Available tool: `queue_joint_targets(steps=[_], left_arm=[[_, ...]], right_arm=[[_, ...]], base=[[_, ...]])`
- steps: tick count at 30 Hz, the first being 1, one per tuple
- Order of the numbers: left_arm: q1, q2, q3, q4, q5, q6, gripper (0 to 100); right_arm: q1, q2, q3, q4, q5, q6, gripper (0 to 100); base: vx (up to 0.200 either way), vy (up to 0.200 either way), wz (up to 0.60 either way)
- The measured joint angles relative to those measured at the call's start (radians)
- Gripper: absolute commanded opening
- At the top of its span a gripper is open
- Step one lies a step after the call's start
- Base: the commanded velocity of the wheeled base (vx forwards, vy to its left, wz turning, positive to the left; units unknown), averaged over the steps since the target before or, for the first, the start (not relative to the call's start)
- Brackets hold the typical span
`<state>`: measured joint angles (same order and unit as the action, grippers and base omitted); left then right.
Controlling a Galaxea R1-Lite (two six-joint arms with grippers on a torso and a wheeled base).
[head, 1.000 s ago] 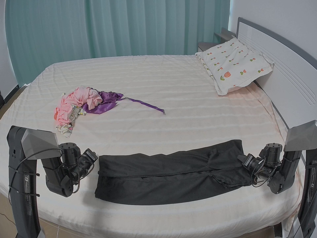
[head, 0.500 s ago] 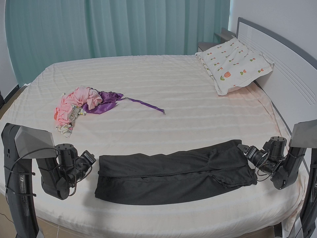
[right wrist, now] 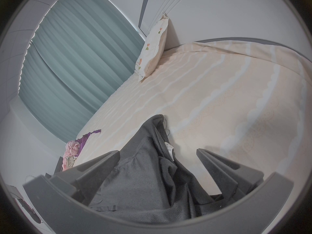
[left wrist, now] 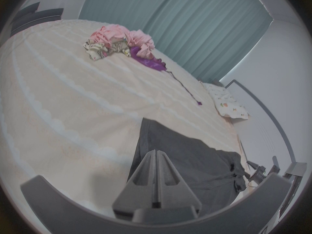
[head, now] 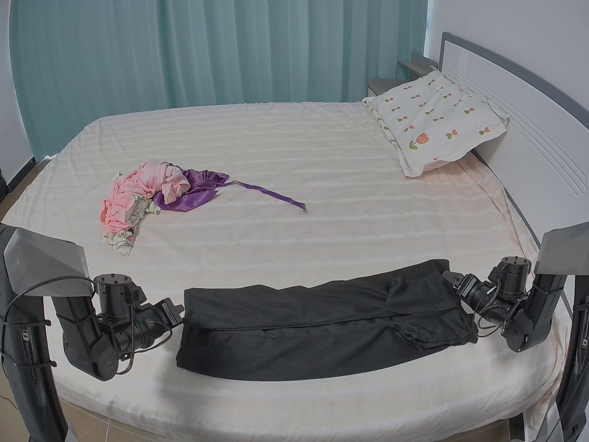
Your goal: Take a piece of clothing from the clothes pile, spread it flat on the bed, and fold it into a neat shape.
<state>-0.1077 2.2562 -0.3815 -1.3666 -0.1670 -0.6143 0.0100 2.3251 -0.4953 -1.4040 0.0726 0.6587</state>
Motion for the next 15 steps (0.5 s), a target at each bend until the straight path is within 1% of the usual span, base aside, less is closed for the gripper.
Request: queue_joint_targets(steps=[2,6,9,12,15], left_arm=[[-0.002,-0.005,-0.021,0.064,0.004,0.005,0],[-0.004,-0.023,-0.084,0.255,0.006,0.009,0],[0.001,-0.039,-0.127,0.352,-0.030,0.024,0],[0.007,-0.047,-0.155,0.369,-0.063,0.079,0],[0.012,-0.046,-0.169,0.368,-0.074,0.124,0]], right_arm=[[0.000,0.001,0.001,0.000,0.000,0.000,100],[0.001,0.002,0.002,-0.001,0.000,0.000,100],[0.001,0.002,0.004,-0.002,0.002,0.001,100],[0.001,0.002,0.005,-0.003,0.009,0.001,100],[0.001,0.002,0.006,-0.004,0.011,0.001,100]], base=[[0.000,0.000,0.00],[0.000,0.000,0.00],[0.000,0.000,0.00],[0.000,0.000,0.00],[0.000,0.000,0.00]])
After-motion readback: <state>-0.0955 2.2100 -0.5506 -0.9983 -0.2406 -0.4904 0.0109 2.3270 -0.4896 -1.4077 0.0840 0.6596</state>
